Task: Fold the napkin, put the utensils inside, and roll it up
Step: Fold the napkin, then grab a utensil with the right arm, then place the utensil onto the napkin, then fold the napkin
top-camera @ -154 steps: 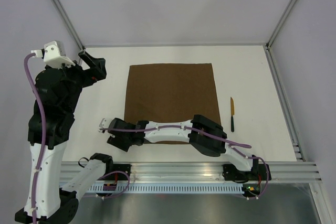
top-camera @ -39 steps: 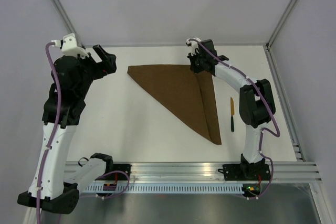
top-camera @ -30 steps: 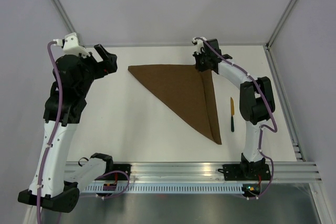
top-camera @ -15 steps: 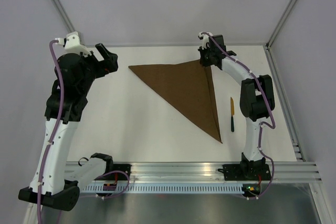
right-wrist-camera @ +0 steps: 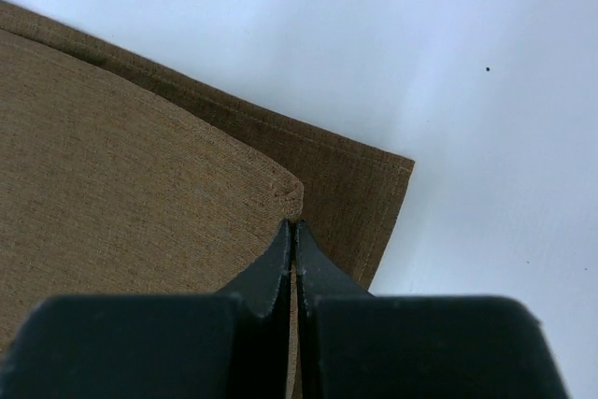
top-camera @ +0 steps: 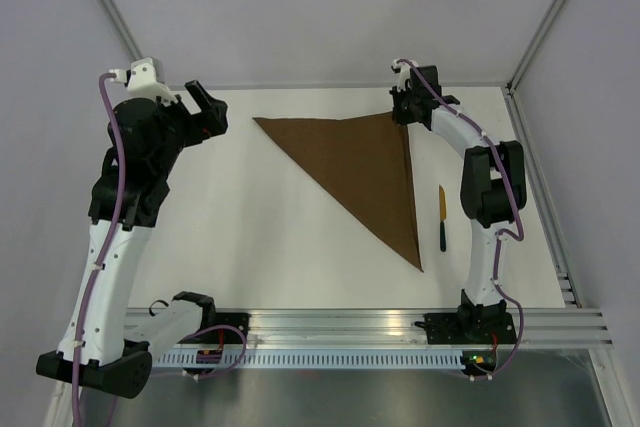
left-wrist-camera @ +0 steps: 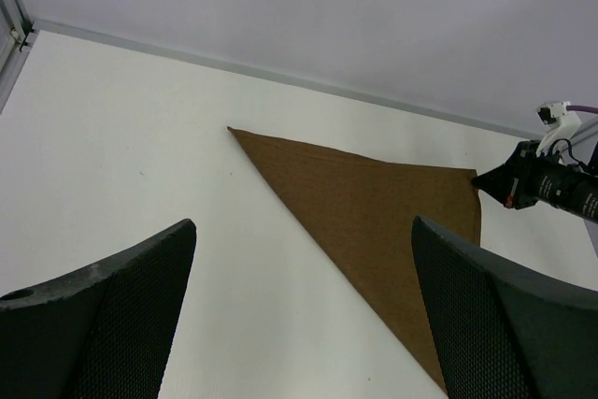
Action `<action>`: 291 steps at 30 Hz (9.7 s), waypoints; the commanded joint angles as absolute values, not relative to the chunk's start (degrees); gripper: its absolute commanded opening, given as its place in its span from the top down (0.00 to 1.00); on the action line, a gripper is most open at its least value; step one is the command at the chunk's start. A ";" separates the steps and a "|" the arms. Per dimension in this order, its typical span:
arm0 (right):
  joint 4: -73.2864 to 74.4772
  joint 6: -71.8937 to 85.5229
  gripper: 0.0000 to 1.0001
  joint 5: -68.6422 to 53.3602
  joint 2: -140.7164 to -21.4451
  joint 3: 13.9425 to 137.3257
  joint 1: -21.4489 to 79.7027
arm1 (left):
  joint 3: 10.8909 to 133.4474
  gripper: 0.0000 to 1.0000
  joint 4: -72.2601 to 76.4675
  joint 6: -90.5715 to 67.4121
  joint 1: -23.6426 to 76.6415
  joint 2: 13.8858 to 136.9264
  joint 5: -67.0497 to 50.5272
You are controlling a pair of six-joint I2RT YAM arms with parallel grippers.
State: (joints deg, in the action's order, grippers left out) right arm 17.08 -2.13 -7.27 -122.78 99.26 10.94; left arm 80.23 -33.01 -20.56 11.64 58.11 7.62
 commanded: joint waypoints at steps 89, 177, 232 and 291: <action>11.25 -0.18 0.99 -8.70 -119.61 94.74 6.68 | 77.17 0.00 -29.53 -21.80 11.51 58.98 6.42; 52.55 -13.45 0.99 -7.20 -103.27 78.83 3.16 | 69.52 0.00 -21.71 -24.17 11.51 57.83 -1.06; 61.00 -4.13 1.00 -14.42 -138.25 123.13 31.02 | 70.14 0.00 -24.52 -24.08 11.51 58.89 1.23; 43.16 1.32 0.44 -32.44 -103.98 97.92 -8.79 | 45.62 0.01 31.62 22.82 78.21 85.59 24.09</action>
